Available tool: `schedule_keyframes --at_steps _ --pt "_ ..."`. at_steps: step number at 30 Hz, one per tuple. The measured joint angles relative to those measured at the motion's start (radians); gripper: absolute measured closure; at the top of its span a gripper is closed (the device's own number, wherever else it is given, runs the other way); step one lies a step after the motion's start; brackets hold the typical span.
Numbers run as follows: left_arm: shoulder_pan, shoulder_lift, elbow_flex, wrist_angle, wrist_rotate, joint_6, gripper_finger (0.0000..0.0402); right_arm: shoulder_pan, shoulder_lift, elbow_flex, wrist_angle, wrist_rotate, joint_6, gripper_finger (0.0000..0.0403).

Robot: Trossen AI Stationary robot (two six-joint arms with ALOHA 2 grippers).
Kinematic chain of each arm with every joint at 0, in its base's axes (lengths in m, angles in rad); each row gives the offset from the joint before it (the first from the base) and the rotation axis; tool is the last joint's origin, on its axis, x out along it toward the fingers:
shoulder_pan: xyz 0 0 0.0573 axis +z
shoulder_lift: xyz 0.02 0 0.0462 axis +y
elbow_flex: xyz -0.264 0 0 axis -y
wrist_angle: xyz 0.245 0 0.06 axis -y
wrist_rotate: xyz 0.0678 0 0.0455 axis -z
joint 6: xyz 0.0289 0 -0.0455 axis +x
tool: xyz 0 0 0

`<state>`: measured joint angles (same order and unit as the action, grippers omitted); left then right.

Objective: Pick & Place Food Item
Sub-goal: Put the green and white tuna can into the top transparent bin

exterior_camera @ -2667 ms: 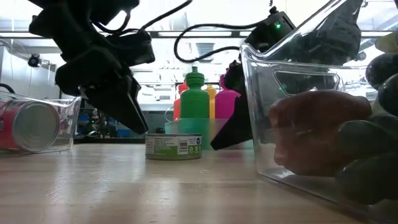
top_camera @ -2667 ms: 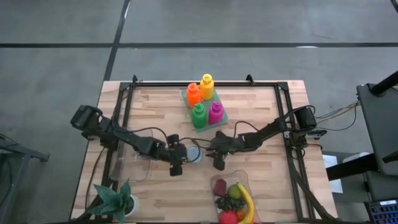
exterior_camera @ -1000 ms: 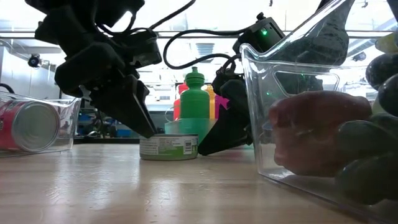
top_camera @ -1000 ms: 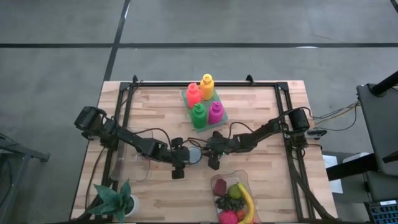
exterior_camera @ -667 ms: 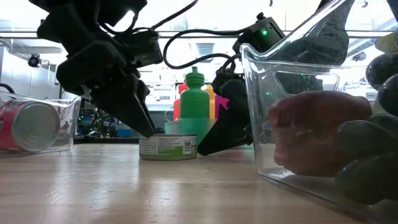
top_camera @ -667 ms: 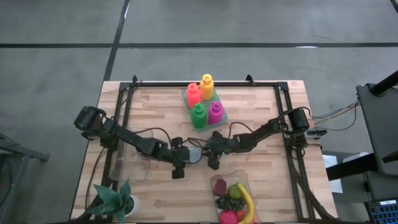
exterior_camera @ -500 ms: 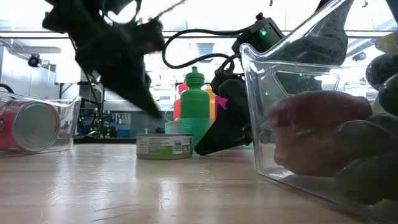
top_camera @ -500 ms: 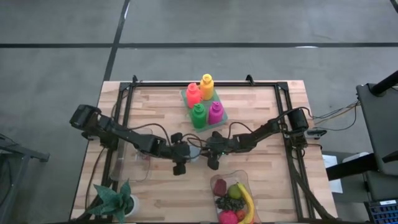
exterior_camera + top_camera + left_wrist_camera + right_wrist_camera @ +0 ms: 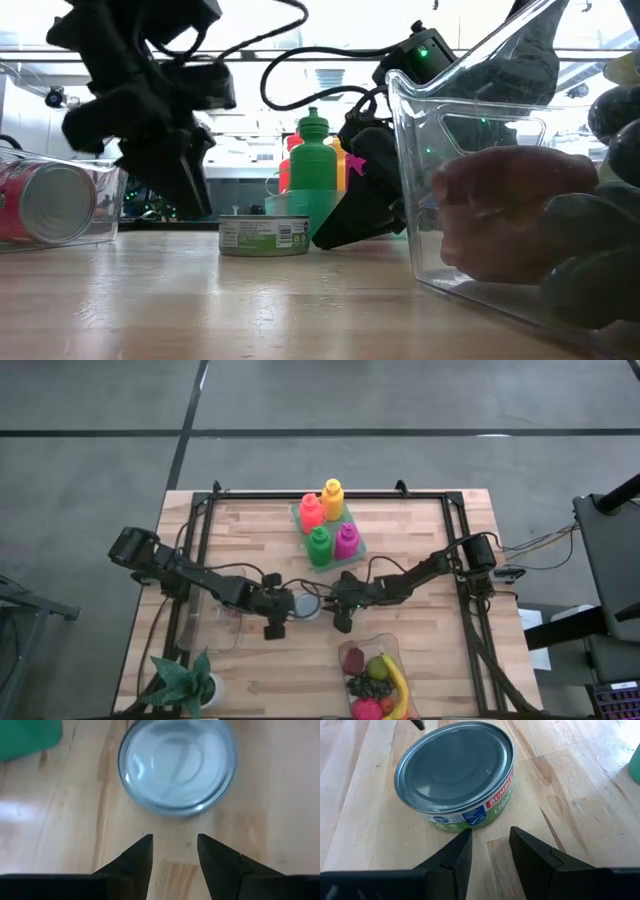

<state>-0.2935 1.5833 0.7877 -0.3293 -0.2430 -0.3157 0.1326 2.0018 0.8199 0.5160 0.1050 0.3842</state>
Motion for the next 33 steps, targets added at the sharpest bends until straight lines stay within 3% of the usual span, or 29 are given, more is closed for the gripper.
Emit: schedule_keyframes --at_steps 24,33 --pt "0.001 0.001 -0.074 0.176 -0.018 0.0 0.0243 0.0 0.0 0.005 -0.002 0.0 -0.002 0.0268" --pt "0.002 0.074 -0.074 0.183 -0.018 0.0 0.0243 0.0 0.001 0.005 0.006 0.0 0.001 0.0268"
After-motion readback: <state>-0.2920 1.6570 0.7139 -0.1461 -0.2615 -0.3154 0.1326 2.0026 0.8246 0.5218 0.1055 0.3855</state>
